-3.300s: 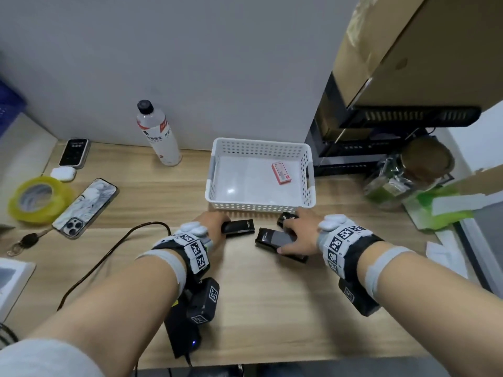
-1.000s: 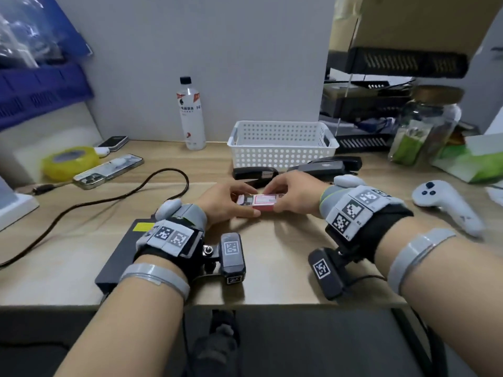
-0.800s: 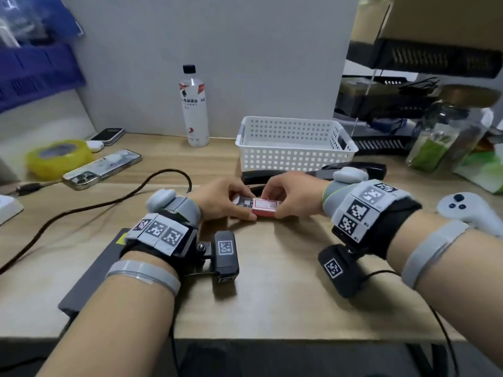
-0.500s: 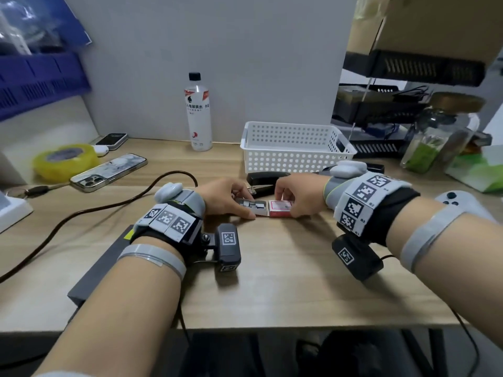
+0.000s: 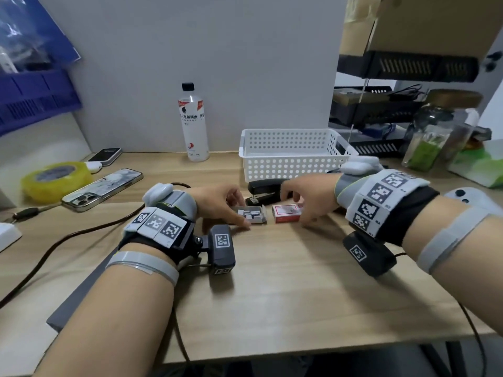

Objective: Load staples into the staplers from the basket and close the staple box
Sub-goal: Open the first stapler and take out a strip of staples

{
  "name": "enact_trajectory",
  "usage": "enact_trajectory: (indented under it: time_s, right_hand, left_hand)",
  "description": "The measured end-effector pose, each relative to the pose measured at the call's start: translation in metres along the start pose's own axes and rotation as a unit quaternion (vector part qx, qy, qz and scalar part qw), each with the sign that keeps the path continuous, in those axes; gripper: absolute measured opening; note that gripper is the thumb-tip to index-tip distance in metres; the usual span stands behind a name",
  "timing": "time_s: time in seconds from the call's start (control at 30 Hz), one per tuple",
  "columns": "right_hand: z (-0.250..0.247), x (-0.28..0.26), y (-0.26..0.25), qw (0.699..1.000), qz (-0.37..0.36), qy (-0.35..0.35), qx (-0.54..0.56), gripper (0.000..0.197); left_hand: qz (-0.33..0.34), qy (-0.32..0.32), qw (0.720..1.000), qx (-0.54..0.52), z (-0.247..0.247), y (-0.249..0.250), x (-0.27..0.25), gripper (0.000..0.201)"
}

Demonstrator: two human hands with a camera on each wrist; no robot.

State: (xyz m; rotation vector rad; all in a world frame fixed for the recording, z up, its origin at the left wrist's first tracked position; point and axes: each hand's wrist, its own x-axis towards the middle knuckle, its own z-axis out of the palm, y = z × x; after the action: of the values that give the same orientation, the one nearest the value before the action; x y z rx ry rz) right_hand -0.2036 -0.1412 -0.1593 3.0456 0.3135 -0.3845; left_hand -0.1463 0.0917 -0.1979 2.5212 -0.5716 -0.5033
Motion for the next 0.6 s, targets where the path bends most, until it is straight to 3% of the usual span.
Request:
enact_trajectory:
  time_s: [0.1,0.17,0.3,0.4,0.6]
  right_hand:
    - [-0.015,0.017,0.002,0.998,-0.020,0.037,0.053,0.028]
    - [-0.026,0.032,0.003,0.997,-0.020,0.067,0.023,0.004]
    - [-0.034,0.048,0.006,0.998,0.006,0.037,-0.044,0.005]
    - [-0.029,0.049,0.009,0.993,0.027,0.013,-0.118,0.016]
    - [-0.015,0.039,0.010,0.974,0.078,-0.038,-0.210,0.027]
  left_hand:
    - [0.018,0.024,0.995,-0.097,-0.002,0.001,0.012,0.060]
    - [0.028,0.051,0.988,-0.140,-0.002,0.001,0.025,0.058]
    - [0.049,0.046,0.987,-0.143,-0.003,0.002,0.044,0.043]
    - [0.082,0.037,0.989,-0.120,0.000,0.004,0.049,0.028]
    - [0.085,0.088,0.988,-0.098,-0.002,-0.003,0.047,0.021]
